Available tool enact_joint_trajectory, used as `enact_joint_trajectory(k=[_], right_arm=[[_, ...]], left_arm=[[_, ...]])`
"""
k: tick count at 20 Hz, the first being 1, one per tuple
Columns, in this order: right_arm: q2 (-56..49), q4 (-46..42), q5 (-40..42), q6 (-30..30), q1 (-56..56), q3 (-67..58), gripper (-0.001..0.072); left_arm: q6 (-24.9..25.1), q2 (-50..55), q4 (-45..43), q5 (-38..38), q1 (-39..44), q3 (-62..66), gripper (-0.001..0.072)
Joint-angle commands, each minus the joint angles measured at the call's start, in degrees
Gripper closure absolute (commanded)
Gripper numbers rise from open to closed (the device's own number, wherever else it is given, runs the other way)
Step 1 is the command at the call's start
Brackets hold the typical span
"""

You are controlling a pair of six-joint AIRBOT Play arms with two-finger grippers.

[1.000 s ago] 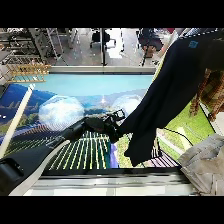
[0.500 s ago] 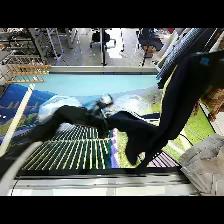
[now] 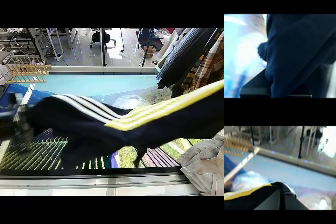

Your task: Fold the clothes and pants, and hang the long-sleeved shirts on hangers.

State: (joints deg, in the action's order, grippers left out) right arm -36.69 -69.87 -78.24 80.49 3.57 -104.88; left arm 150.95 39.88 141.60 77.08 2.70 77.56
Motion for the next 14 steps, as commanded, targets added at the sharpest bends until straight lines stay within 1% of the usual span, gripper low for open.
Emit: enact_joint_trajectory(k=[1, 2, 4, 6, 7, 9, 10, 11, 13, 14], right_arm=[[5.14, 0.46, 8.46, -0.39, 0.0, 0.0, 0.0698], [5.42, 0.66, 11.67, -0.83, 0.0, -0.02, 0.0698], [4.15, 0.33, 15.3, -2.01, 0.0, -0.11, 0.0699], [-0.22, -2.12, 13.75, -1.99, 0.0, -0.09, 0.0699], [-3.5, -2.89, 11.39, -1.99, 0.0, 0.07, 0.0699], [-11.98, -3.23, 6.51, -1.99, 0.0, 1.81, 0.0698], [-17.11, -3.23, 5.4, -2.05, 0.0, 3.69, 0.0698], [-22.05, -3.23, 5.68, -2.47, 0.0, 5.73, 0.0698], [-33.27, -3.26, 9.38, -4.52, 0.0, 9.2, 0.0698], [-39.52, -3.26, 12.37, -4.79, -0.02, 9.7, 0.0698]], left_arm=[[-2.14, -7.56, -0.61, 1.25, -4.11, 3.8, 0.0697], [-4.33, -7.82, -2.1, 1.62, -4.22, 4.61, 0.0697], [-10.45, -6.97, -7.45, 3.58, -4.22, 4.79, 0.0696], [-17.33, -2.38, -12.37, 9.18, -4.22, 4.76, 0.0697], [-19.82, 1.51, -12.57, 12.9, -4.22, 4.68, 0.0696], [-20.96, 11.17, -11.58, 18.69, -4.11, 4.68, 0.0696], [-20.94, 17.03, -11.28, 19.76, -4.11, 4.68, 0.0696], [-20.94, 22.86, -11.32, 19.82, -4.2, 4.68, 0.0696], [-21.49, 36.37, -11.28, 19.76, -4.31, 4.74, 0.0696], [-23.63, 43.8, -11.3, 19.45, -4.35, 4.98, 0.0696]])
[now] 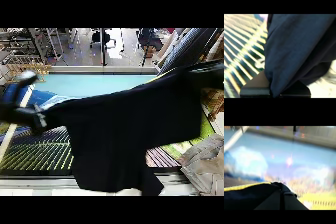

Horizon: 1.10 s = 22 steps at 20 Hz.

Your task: Fold the clothes and pants, and hang the long-sleeved shirts on hangers.

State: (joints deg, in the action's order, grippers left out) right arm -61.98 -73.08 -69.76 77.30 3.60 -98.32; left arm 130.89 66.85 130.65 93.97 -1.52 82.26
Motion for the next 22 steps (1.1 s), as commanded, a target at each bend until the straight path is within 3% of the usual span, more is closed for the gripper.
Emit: enact_joint_trajectory(k=[1, 4, 6, 7, 8, 9, 10, 11, 13, 15, 16, 17, 18, 22], right_arm=[[-20.28, 0.17, 8.5, -1.81, -0.02, 3.13, 0.0698], [-33.31, 6.05, 24.79, -1.92, -0.02, 1.62, 0.0698], [-38.21, 9.46, 28.11, -1.9, -0.04, -2.49, 0.0695], [-39.04, 9.11, 27.82, -1.92, -0.04, -4.35, 0.0566], [-39.06, 8.24, 26.08, -1.88, -0.37, -5.75, 0.0305], [-38.84, 8.07, 21.99, -1.88, -0.72, -7.06, 0.0117], [-38.49, 7.8, 16.17, -1.9, -1.51, -8.15, 0.0111], [-38.05, 7.45, 10.36, -1.92, -2.58, -8.39, 0.0114], [-37.66, 5.25, -1.9, -1.97, -4.74, -8.33, 0.0231], [-37.66, 6.95, -16.52, -3.19, -6.29, -6.29, 0.0225], [-37.59, 8.31, -22.99, -3.52, -6.01, -4.26, 0.0225], [-37.18, 9.16, -27.85, -3.87, -4.92, -1.03, 0.0226], [-35.89, 10.1, -28.3, -3.96, -3.43, 3.21, 0.0226], [-30.01, 10.82, -23.8, -7.17, 5.62, 20.87, 0.0171]], left_arm=[[-7.21, 23.69, -0.35, 2.16, -0.15, 1.16, 0.0696], [-17.25, 41.27, -0.33, 0.22, -0.13, 10.45, 0.0696], [-21.75, 47.45, -0.33, -1.29, -0.35, 20.28, 0.0695], [-23.15, 48.5, -0.39, -2.84, -0.68, 24.35, 0.0689], [-24.13, 48.68, -0.39, -4.42, -1.31, 27.69, 0.0581], [-24.61, 48.46, -0.42, -4.98, -2.27, 30.69, 0.0339], [-26.25, 48.22, -0.9, -4.72, -3.39, 33.0, 0.0263], [-28.2, 47.69, -2.08, -3.69, -4.81, 34.42, 0.0263], [-31.54, 46.31, -6.43, -0.09, -7.89, 34.29, 0.0275], [-35.6, 46.12, -13.62, 5.79, -10.38, 33.94, 0.0275], [-36.33, 46.05, -16.37, 7.93, -11.19, 33.07, 0.0296], [-36.46, 45.7, -18.53, 9.66, -11.63, 31.56, 0.0382], [-36.41, 44.81, -19.61, 10.75, -11.67, 29.38, 0.041], [-33.79, 36.06, -19.61, 7.61, -10.34, 15.78, 0.0409]])
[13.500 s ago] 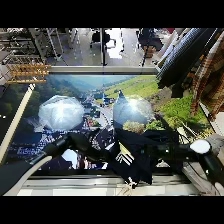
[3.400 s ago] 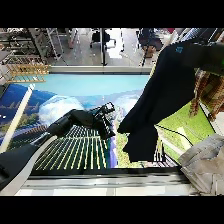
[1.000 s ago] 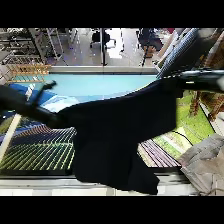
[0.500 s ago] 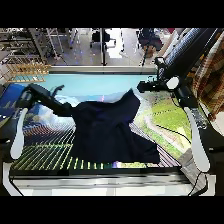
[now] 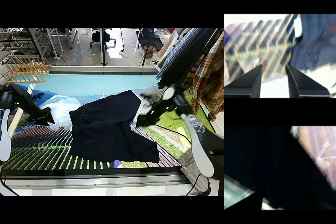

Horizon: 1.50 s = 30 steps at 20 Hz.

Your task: Fold the clothes and pants, and hang the long-sleeved shirts on hangers.

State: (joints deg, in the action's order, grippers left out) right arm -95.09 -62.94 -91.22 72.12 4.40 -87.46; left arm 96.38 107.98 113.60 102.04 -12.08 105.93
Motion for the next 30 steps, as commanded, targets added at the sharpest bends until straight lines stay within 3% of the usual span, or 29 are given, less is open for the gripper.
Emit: enact_joint_trajectory(k=[1, 4, 5, 6, 7, 10, 11, 12, 13, 14, 16, 18, 20, 21, 25, 30], right_arm=[[3.85, -0.42, 0.5, -1.97, 7.17, 13.31, 0.014], [3.96, -9.49, 12.2, 1.36, 12.98, 19.21, 0.0143], [3.96, -12.96, 16.17, 4.42, 14.1, 20.06, 0.0229], [4.04, -16.72, 18.53, 6.73, 14.71, 19.89, 0.0603], [4.5, -20.39, 20.48, 8.0, 14.53, 18.8, 0.0696], [6.49, -29.92, 28.02, 10.38, 10.64, 10.6, 0.0697], [6.51, -32.35, 32.72, 13.4, 7.87, 7.19, 0.0696], [6.49, -32.17, 37.27, 15.37, 4.9, 4.83, 0.0686], [6.49, -30.14, 40.33, 17.42, 1.6, 3.08, 0.0414], [6.51, -27.41, 39.52, 18.78, -1.33, 2.05, 0.006], [6.51, -21.57, 30.67, 17.94, -6.78, 2.51, 0.0073], [7.39, -8.83, 21.7, 10.64, -13.16, 8.0, 0.0083], [11.76, 2.71, 19.19, 5.33, -18.64, 18.88, 0.0153], [15.61, 6.82, 19.02, 3.85, -21.09, 26.1, 0.0151], [28.89, 11.39, 16.63, 2.49, -28.13, 48.11, 0.0129], [32.39, 12.79, 16.11, 2.12, -29.88, 57.4, 0.0129]], left_arm=[[0.74, -7.82, -2.54, -2.25, 0.37, -11.76, 0.0409], [3.74, -16.46, -0.26, -6.99, 0.66, -24.3, 0.0409], [4.5, -19.08, 1.64, -8.92, 0.66, -28.3, 0.0409], [6.16, -21.73, 3.93, -11.26, 0.66, -32.57, 0.0409], [6.82, -23.93, 6.12, -13.07, 0.66, -36.48, 0.0409], [9.55, -27.98, 14.75, -17.64, 0.68, -47.21, 0.0405], [9.57, -28.06, 16.63, -18.75, 0.87, -49.64, 0.0283], [9.55, -27.89, 17.11, -19.85, 1.22, -51.3, 0.0007], [9.55, -27.65, 16.92, -21.16, 1.7, -52.52, 0.0004], [9.51, -27.26, 17.0, -21.79, 2.4, -53.27, 0.0004], [9.44, -26.75, 16.96, -21.99, 4.44, -53.64, 0.0005], [7.56, -26.71, 16.94, -22.73, 6.91, -53.9, 0.0005], [6.19, -26.93, 16.98, -24.83, 9.29, -55.45, 0.0005], [5.22, -27.23, 17.0, -25.94, 10.14, -56.61, 0.0005], [4.0, -30.1, 16.98, -30.73, 11.28, -63.23, 0.0005], [-1.31, -31.19, 17.62, -40.5, 11.61, -67.69, 0.0005]])
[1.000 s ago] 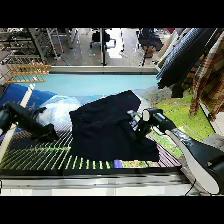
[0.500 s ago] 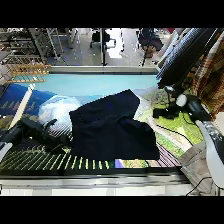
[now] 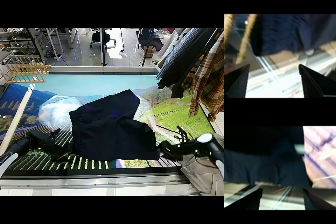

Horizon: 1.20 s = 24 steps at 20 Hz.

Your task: Fold the clothes and pants, and hang the long-sleeved shirts on hangers.

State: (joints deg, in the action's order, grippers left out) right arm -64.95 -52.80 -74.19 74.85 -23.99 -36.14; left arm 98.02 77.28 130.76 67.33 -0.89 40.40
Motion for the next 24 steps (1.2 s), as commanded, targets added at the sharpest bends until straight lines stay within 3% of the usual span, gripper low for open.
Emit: enact_joint_trajectory(k=[1, 8, 10, 11, 14, 16, 21, 24], right_arm=[[2.27, 3.21, 0.39, 0.07, -1.49, 7.21, 0.0129], [0.28, 12.24, 15.98, 0.7, -0.9, 12.85, 0.0152], [-1.97, 14.6, 18.75, 0.7, 1.46, 12.87, 0.0153], [-3.17, 15.06, 20.76, 0.72, 3.15, 12.87, 0.0158], [-5.05, 16.72, 25.9, 0.9, 7.21, 12.85, 0.0539], [-3.67, 16.79, 24.02, -1.6, 7.72, 12.0, 0.0696], [9.88, 9.01, 5.99, -8.57, 7.72, 2.71, 0.0696], [22.4, 4.31, -2.97, -8.5, 7.65, -10.27, 0.0696]], left_arm=[[-4.2, -0.52, 0.52, -7.32, 0.52, -2.16, 0.0005], [-9.31, -0.48, 2.67, -13.57, 0.55, -2.19, 0.0012], [-9.4, -0.48, 2.64, -14.73, 0.55, -2.19, 0.0075], [-9.6, -0.48, 2.64, -15.23, 0.55, -2.19, 0.0212], [-9.55, -0.5, 2.62, -15.85, 0.52, -2.19, 0.068], [-8.31, -0.57, 2.6, -14.19, 0.46, -2.05, 0.0692], [7.91, -3.91, 2.4, -0.42, -2.19, 5.9, 0.0694], [9.4, -10.62, 2.58, 10.45, -4.42, 18.43, 0.0694]])
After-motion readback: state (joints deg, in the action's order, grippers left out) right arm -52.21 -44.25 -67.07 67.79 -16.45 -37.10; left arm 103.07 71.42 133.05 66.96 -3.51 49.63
